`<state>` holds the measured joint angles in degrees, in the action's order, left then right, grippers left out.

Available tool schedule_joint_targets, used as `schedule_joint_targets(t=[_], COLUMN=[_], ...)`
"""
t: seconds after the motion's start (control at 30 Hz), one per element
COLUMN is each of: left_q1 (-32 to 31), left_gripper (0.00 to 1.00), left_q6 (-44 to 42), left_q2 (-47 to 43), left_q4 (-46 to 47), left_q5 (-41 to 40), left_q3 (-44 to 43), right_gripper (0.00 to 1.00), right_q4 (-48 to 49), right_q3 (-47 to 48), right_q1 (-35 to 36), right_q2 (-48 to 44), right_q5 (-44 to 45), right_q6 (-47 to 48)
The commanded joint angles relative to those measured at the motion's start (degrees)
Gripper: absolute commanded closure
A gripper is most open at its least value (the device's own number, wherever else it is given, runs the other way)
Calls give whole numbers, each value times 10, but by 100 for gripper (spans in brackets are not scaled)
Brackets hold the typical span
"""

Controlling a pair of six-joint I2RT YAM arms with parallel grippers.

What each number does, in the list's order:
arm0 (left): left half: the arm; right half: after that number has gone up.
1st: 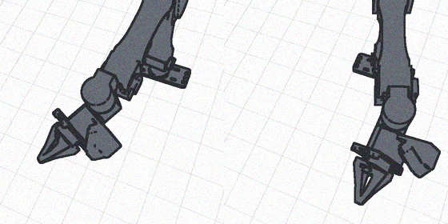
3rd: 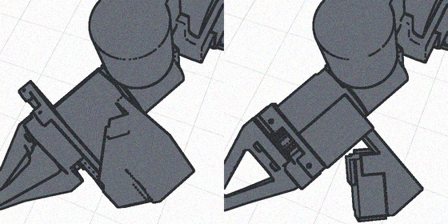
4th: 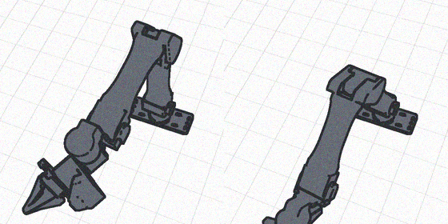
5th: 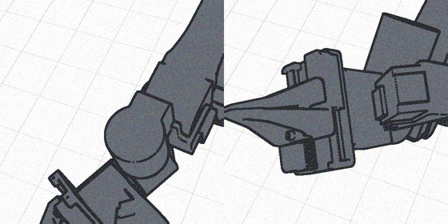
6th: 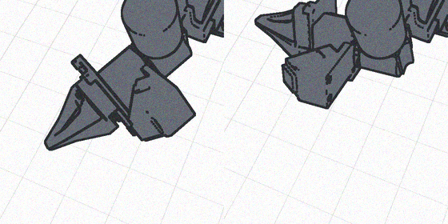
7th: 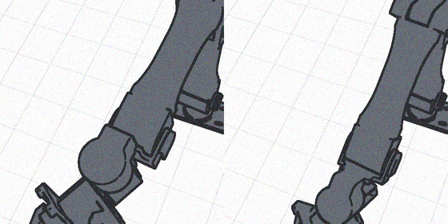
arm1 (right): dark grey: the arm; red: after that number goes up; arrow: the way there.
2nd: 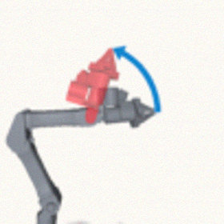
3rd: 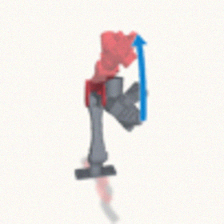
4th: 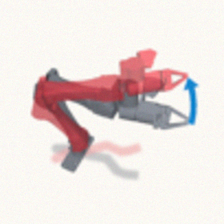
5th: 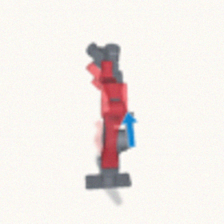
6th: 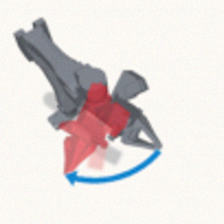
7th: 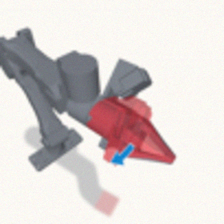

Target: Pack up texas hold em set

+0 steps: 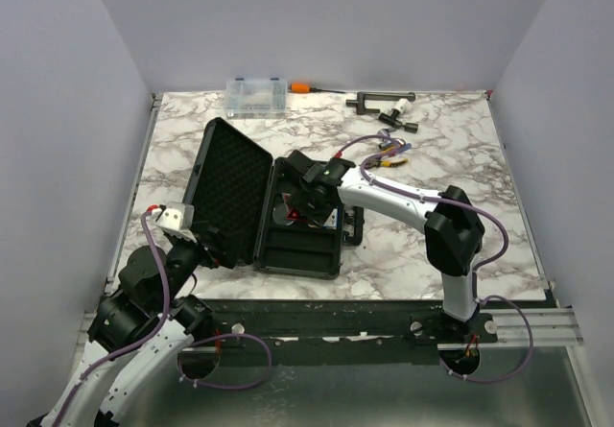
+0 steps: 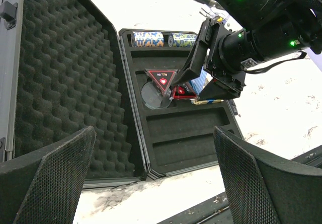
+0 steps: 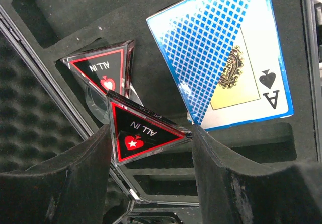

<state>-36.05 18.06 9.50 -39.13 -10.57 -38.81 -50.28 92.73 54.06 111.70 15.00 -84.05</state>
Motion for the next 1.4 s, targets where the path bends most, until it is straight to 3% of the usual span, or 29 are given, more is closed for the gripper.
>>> schedule_joint_targets(t=[0.0, 0.23, 0.53, 0.77, 1.37], left_q1=[2, 2, 2, 2, 2], left_gripper=[1, 2, 2, 2, 2], left_q6=[0, 0, 1, 0, 0], left_q2=[-9, -13, -20, -28, -45], left_q4=[-3, -3, -3, -3, -4], left_q5=[-11, -11, -13, -13, -8], left_q3=[3, 3, 3, 3, 4], right_gripper=[74, 74, 73, 74, 73], right_q4=[-68, -80, -167, -206, -263], right_q3=[24, 27, 104, 101, 240], right_q1=[5, 5, 16, 25, 26], right_q2=[22, 48, 87, 96, 169], right_q5=[22, -7, -18, -48, -11], right_q6=[-37, -41, -61, -104, -126])
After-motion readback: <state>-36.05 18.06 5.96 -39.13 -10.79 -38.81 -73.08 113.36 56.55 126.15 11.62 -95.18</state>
